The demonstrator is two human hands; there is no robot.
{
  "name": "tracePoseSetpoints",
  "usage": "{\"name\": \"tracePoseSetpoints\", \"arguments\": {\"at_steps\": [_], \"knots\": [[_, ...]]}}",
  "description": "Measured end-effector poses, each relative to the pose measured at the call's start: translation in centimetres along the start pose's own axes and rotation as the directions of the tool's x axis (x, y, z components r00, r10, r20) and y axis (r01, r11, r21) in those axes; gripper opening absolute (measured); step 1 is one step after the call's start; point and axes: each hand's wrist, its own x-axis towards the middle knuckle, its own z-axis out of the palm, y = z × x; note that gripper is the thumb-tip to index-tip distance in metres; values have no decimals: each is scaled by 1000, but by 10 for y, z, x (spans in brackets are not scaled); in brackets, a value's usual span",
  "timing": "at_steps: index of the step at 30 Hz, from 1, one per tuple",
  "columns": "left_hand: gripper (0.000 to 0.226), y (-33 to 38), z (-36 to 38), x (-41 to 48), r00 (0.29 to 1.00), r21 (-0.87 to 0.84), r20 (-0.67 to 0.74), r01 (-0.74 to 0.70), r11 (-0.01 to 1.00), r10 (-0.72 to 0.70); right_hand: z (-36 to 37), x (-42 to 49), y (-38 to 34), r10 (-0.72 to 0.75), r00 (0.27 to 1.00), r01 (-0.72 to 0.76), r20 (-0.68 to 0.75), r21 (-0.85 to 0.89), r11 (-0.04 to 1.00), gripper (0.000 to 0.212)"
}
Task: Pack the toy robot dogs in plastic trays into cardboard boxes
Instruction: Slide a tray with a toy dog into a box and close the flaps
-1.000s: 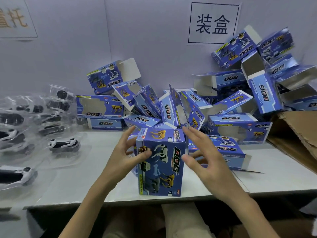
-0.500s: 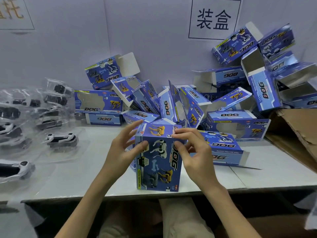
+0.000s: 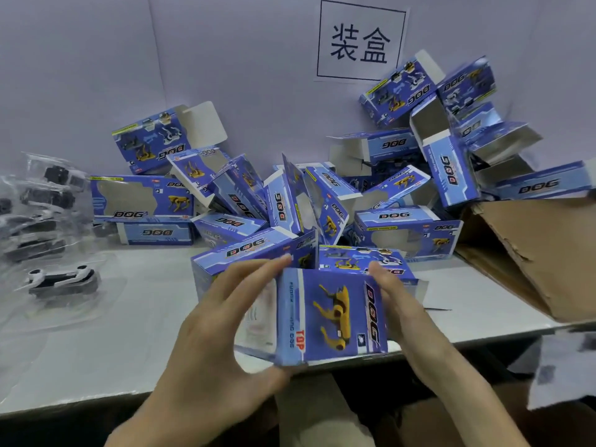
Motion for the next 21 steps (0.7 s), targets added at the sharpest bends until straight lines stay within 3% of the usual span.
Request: {"name": "tracePoseSetpoints", "arguments": {"at_steps": [1, 2, 4, 6, 8, 10, 12, 14, 16, 18, 20, 21], "knots": [[80, 8, 4, -2, 997, 76, 9, -81, 994, 80, -6, -7, 1, 86, 993, -84, 81, -25, 996, 115], [75, 13, 8, -4, 989, 127, 23, -146, 981, 144, -11, -17, 5, 112, 987, -114, 112, 13, 993, 104], [61, 18, 22, -7, 965, 158, 44, -263, 952, 259, -19, -38, 4, 166, 970, -188, 175, 118, 975, 51], [40, 14, 40, -11, 929, 162, 49, -369, 915, 367, -33, -48, 5, 230, 969, -240, 93, 128, 962, 36], [44, 4, 54, -12, 918, 166, 75, -398, 902, 390, -45, -64, 11, 155, 985, -169, 72, 256, 952, 47], [66, -12, 59, -12, 950, 162, 83, -312, 936, 303, -62, -68, 15, 94, 992, -55, -84, 378, 924, 56], [75, -30, 58, -13, 983, 160, 37, -185, 970, 182, -80, -64, 15, 26, 949, 125, -313, 452, 883, 47], [68, -51, 53, -16, 994, 182, -11, -103, 978, 107, -100, -54, 9, -73, 867, 331, -493, 460, 824, 26], [64, -71, 49, -21, 996, 208, -57, -52, 977, 65, -120, -31, 0, -155, 740, 514, -654, 402, 758, 22], [65, -89, 46, -28, 996, 230, -84, -8, 973, 28, -139, -3, -13, -172, 624, 579, -762, 303, 757, 31], [66, -100, 43, -33, 996, 262, -88, 27, 965, -4, -154, 23, -23, -213, 584, 446, -783, 90, 891, 36], [66, -104, 42, -36, 996, 272, -91, 39, 961, -15, -161, 34, -23, -240, 614, 297, -752, -61, 953, 36]]}}
